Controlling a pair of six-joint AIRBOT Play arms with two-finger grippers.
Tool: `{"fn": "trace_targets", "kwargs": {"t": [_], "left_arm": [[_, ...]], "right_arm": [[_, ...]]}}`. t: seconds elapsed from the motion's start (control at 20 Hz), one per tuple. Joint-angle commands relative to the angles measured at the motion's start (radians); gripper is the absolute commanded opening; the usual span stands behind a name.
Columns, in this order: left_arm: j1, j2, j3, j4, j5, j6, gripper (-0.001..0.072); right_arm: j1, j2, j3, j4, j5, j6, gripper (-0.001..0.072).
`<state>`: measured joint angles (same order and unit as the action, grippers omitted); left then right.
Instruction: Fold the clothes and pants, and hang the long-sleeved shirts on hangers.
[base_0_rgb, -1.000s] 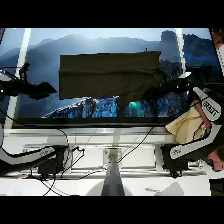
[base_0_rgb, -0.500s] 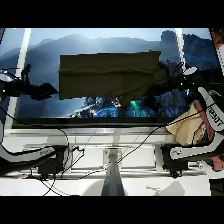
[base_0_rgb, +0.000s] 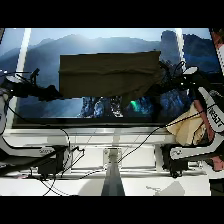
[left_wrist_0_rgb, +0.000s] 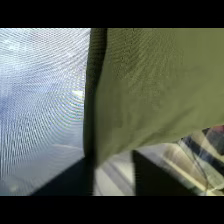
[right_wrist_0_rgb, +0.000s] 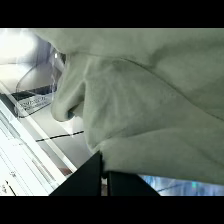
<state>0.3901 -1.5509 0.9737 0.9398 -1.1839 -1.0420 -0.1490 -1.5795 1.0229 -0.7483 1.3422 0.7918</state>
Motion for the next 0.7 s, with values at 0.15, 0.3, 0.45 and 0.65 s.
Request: {"fn": "trace_targets", "kwargs": {"t": [0.15, 0.3, 0.45, 0.65], "left_arm": [[-0.002, -0.012, 0.0, -0.014, 0.044, 0.045, 0.0156], [0.0, -0.01, 0.005, -0.089, 0.001, 0.108, 0.0019], [0.018, 0.006, 0.048, -0.172, -0.216, 0.234, 0.0017], [0.079, 0.143, 0.042, -0.114, -0.323, 0.235, 0.0014]], "right_arm": [[0.0, 0.0, 0.0, 0.006, 0.001, 0.002, 0.0015], [0.0, 0.005, 0.001, 0.022, 0.001, 0.002, 0.0014], [0.0, 0.076, 0.0, -0.023, 0.014, 0.022, 0.0013], [0.0, 0.289, 0.0, -0.146, -0.018, 0.129, 0.0012]]}}
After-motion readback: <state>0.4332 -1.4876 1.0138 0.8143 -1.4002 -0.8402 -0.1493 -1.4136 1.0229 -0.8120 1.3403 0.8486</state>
